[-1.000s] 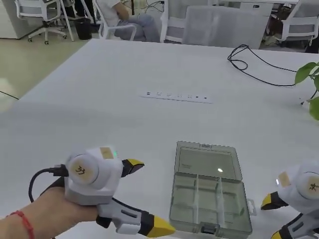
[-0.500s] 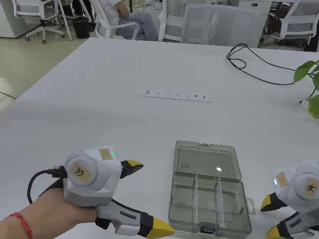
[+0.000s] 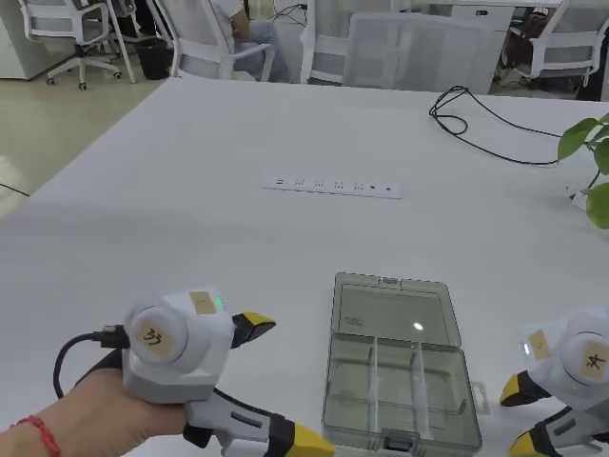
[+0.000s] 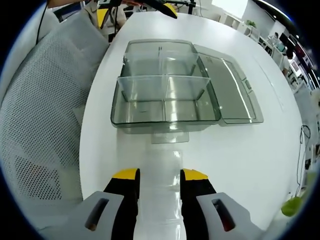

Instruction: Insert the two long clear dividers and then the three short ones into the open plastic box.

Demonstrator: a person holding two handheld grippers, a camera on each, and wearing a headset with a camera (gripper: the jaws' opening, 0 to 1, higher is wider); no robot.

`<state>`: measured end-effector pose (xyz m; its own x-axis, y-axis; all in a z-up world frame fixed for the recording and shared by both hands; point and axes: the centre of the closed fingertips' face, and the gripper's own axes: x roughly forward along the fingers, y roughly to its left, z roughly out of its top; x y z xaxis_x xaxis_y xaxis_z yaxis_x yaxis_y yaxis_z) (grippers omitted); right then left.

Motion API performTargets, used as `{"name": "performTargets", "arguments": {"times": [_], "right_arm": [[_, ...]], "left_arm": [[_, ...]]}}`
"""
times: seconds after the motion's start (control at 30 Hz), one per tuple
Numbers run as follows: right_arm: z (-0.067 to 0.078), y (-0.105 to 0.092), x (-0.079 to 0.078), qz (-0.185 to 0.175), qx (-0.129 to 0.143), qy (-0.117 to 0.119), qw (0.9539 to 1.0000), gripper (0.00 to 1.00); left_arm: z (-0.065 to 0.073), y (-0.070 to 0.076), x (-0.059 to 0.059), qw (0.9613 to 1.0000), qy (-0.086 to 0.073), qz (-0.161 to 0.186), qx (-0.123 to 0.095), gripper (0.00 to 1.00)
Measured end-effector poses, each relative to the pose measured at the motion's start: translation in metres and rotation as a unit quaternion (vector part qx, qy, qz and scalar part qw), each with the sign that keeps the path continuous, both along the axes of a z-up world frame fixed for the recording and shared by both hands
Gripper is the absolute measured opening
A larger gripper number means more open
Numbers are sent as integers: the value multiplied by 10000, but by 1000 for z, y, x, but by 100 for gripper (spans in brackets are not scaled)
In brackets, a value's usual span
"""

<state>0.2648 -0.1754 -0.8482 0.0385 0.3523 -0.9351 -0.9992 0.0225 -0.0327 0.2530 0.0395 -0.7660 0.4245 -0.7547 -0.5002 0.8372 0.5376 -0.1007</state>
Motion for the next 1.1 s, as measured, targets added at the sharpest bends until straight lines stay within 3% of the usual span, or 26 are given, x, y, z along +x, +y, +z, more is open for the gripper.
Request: {"name": "performTargets", "arguments": {"times": [0.27,0.77,0.93,1.1], "right_arm": [[13,-4,3,-110,67,-100,9999,33],[60,-8,13,-219,253,-549,9979,33],[77,-1,12,-176,312,-749,9966,33],[88,6,17,-157,479,-907,9946,33]], "left_arm": [[1,2,1,10000,-21,0,7,100],[11,2,5,10000,-58,42,-68,100],[22,1,10,9996,-84,143,-244,100],[33,-4,13,9987,53,271,-438,100]]}}
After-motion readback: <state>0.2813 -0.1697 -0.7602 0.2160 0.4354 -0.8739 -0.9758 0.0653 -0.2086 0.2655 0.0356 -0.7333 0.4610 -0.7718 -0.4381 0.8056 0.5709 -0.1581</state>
